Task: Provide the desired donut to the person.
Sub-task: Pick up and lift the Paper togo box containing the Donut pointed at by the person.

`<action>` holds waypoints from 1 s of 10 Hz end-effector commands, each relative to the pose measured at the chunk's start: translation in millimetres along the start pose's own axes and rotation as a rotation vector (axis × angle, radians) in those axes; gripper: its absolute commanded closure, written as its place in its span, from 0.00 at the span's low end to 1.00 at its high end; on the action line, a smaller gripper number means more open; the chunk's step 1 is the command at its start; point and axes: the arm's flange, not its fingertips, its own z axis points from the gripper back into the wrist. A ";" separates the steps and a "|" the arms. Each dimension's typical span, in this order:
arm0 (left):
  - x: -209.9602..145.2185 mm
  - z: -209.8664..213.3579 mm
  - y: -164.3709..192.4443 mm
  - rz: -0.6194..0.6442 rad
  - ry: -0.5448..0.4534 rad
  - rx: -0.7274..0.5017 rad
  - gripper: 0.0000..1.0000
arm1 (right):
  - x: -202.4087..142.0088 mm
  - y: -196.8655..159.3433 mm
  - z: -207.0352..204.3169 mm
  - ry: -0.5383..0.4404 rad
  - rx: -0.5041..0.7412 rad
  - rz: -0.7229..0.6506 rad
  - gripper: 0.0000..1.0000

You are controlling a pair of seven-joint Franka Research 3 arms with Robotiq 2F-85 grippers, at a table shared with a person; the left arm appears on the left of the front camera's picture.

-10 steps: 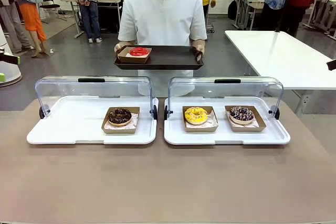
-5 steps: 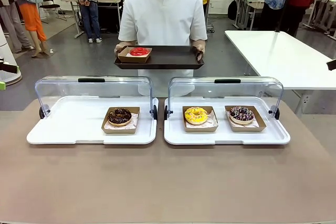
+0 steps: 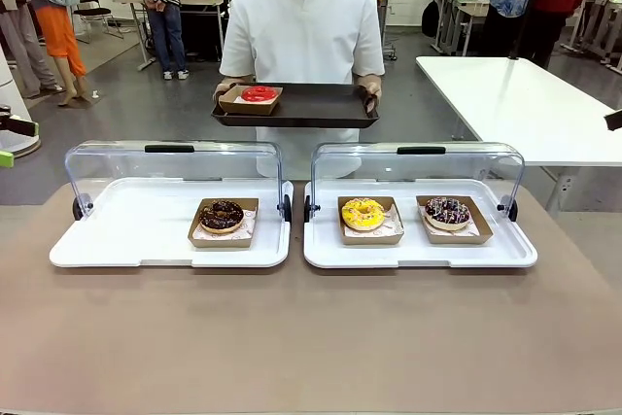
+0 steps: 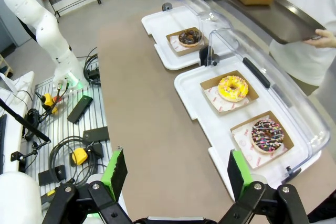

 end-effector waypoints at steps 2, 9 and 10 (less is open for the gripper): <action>-0.3 1.3 -0.6 -0.003 -0.020 0.006 0.00 | 0.8 -0.4 -1.3 -0.003 0.007 -0.004 0.00; -0.3 1.3 -0.6 -0.003 -0.020 0.006 0.00 | 0.8 -0.4 -1.3 -0.003 0.007 -0.004 0.00; -0.3 1.3 -0.6 -0.003 -0.020 0.006 0.00 | 0.8 -0.4 -1.3 -0.003 0.007 -0.004 0.00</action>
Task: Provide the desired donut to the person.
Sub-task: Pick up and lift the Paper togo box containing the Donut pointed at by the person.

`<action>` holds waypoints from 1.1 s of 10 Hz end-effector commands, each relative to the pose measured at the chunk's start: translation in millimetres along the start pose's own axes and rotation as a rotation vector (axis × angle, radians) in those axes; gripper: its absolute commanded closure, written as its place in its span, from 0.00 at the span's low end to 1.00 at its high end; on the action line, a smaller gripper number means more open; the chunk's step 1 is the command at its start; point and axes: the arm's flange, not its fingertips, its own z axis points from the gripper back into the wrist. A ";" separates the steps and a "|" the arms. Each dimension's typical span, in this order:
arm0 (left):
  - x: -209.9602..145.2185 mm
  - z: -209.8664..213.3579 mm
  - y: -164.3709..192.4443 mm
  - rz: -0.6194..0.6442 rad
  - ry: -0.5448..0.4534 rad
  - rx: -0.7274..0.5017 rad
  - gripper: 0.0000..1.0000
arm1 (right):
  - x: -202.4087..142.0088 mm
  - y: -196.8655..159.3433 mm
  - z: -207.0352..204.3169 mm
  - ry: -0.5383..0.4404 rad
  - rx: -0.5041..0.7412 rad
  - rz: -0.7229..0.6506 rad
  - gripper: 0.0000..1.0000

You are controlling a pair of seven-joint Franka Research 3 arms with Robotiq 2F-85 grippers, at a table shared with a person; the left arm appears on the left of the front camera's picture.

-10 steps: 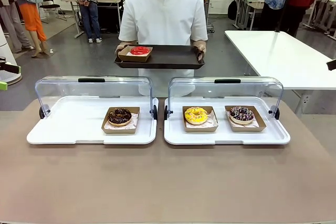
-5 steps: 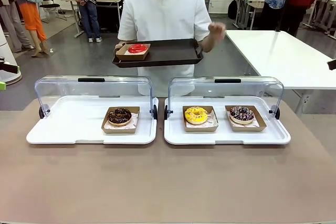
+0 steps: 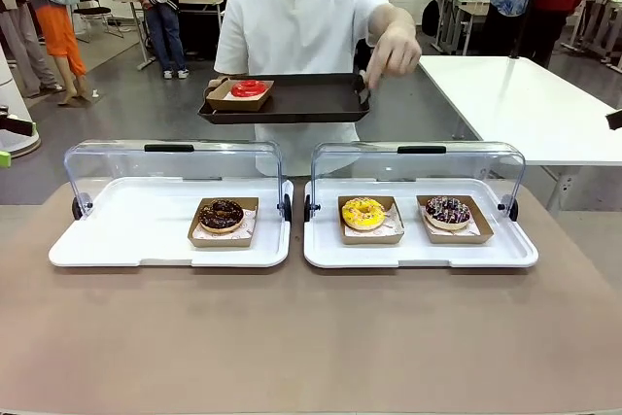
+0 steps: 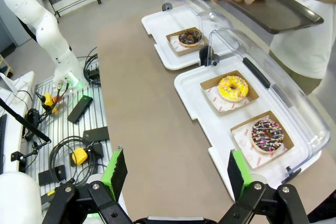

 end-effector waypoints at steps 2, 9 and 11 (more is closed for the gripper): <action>-0.1 0.6 -0.1 -0.004 -0.018 0.006 0.00 | 0.8 -0.4 -1.3 -0.003 0.007 -0.004 0.00; -0.1 0.6 -0.1 -0.004 -0.018 0.006 0.00 | 0.8 -0.4 -1.3 -0.003 0.007 -0.004 0.00; -0.1 0.6 -0.1 -0.004 -0.018 0.006 0.00 | 7.9 2.4 -9.8 0.088 -0.002 0.038 0.00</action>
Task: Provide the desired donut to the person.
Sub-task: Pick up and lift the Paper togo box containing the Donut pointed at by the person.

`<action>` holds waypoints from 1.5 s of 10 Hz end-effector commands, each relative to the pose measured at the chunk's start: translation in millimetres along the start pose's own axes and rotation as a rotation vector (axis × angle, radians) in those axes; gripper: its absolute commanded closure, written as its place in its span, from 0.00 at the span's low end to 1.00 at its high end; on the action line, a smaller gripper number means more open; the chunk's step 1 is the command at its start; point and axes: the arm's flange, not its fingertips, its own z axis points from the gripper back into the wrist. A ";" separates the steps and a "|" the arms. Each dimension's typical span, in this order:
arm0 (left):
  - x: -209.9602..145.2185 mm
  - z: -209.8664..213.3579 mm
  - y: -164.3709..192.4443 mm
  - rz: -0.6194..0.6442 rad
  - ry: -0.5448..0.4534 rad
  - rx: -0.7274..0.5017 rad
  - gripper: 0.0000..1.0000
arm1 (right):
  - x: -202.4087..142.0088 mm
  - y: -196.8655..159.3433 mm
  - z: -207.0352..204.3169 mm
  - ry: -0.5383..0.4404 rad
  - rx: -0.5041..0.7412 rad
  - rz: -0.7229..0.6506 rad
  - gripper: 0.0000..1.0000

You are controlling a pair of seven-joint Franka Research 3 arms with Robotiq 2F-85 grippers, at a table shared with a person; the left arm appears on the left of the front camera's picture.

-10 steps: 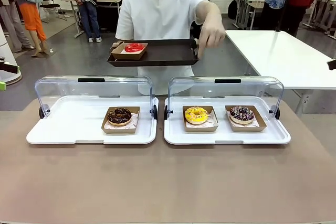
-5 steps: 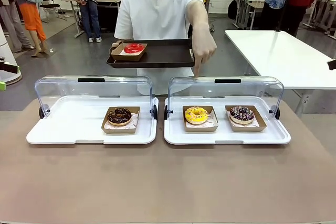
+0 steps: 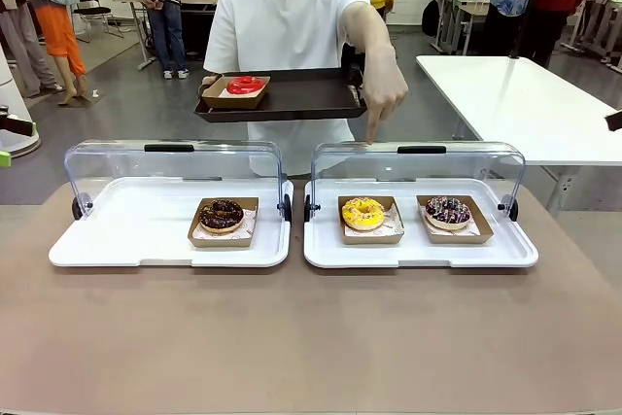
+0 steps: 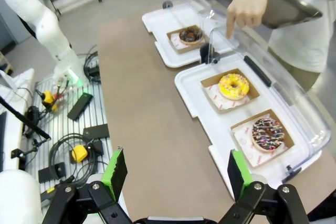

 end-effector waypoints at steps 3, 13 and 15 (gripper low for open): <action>-0.1 0.6 -0.1 -0.004 -0.018 0.006 0.00 | 56.1 20.1 -55.6 0.384 -0.032 0.178 0.00; -0.1 0.6 -0.1 -0.004 -0.018 0.006 0.00 | 41.1 -4.0 -238.6 0.845 0.010 0.189 0.00; -0.1 0.6 -0.1 -0.004 -0.018 0.006 0.00 | 42.1 -6.1 -237.7 0.850 0.033 0.176 0.00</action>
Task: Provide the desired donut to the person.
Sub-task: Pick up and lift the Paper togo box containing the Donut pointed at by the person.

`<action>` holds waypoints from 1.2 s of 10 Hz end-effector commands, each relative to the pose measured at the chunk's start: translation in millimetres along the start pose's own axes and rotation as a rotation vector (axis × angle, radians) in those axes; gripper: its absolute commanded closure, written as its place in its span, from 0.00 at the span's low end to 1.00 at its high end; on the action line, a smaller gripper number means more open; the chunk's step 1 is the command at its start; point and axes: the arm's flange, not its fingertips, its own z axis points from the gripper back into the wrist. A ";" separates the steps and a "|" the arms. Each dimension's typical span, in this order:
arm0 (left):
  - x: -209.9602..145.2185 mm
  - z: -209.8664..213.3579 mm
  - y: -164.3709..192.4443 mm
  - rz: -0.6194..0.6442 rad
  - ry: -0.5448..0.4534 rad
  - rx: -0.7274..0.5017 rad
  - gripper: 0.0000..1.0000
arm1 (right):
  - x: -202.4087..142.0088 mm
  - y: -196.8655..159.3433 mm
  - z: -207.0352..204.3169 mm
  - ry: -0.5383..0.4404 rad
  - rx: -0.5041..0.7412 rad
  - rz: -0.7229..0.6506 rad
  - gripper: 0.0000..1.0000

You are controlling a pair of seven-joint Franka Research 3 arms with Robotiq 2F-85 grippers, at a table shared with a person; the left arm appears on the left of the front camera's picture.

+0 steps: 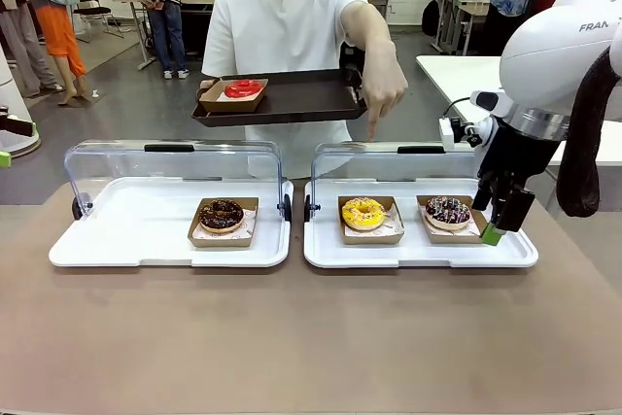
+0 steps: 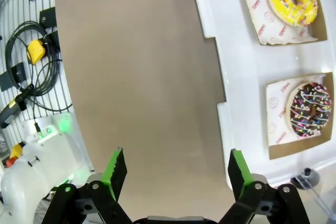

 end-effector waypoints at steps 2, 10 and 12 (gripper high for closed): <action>0.5 0.5 -0.1 -0.005 -0.018 0.006 0.00 | -1.6 2.1 4.7 0.015 0.010 -0.006 0.00; 0.5 0.5 -0.1 -0.005 -0.018 0.006 0.00 | 23.8 -8.5 -5.3 0.015 0.000 0.027 0.00; 0.5 0.5 -0.1 -0.005 -0.018 0.006 0.00 | 60.7 -32.7 -20.9 -0.020 -0.010 -0.003 0.00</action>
